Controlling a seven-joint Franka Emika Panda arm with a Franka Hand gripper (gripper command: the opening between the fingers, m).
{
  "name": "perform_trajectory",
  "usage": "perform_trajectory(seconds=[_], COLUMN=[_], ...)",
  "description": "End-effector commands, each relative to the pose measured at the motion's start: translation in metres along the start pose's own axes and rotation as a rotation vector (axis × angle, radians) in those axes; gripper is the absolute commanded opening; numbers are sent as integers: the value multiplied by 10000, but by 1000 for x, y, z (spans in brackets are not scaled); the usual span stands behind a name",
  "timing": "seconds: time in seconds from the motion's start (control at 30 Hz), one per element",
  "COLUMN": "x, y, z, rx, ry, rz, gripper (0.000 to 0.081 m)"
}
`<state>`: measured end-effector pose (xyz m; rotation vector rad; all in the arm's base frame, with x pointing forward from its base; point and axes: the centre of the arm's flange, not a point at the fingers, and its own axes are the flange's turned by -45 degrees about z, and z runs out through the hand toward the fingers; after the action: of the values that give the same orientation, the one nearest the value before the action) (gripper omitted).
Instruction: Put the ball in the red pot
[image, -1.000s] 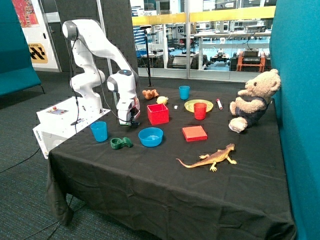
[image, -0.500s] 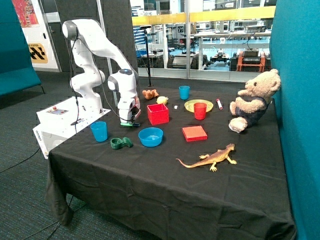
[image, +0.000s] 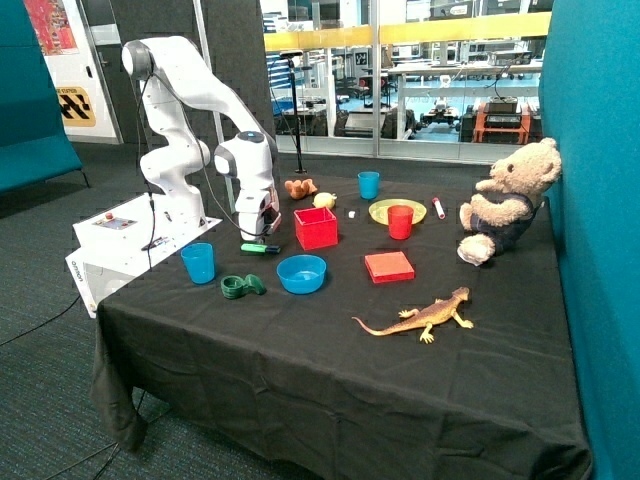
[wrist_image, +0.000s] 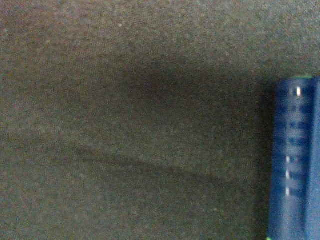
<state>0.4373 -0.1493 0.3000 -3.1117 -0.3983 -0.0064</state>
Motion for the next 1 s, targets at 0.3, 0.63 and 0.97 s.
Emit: perform_trajectory(seconds=[0.3,0.63,0.97], x=[-4,22,51], y=[-12,-51,-82], z=[-27,-66,-82], rx=[-36,-33,-31], ry=[-49,-51,-52], rz=[-1299,-2656,-3298], gripper=[808,808,808])
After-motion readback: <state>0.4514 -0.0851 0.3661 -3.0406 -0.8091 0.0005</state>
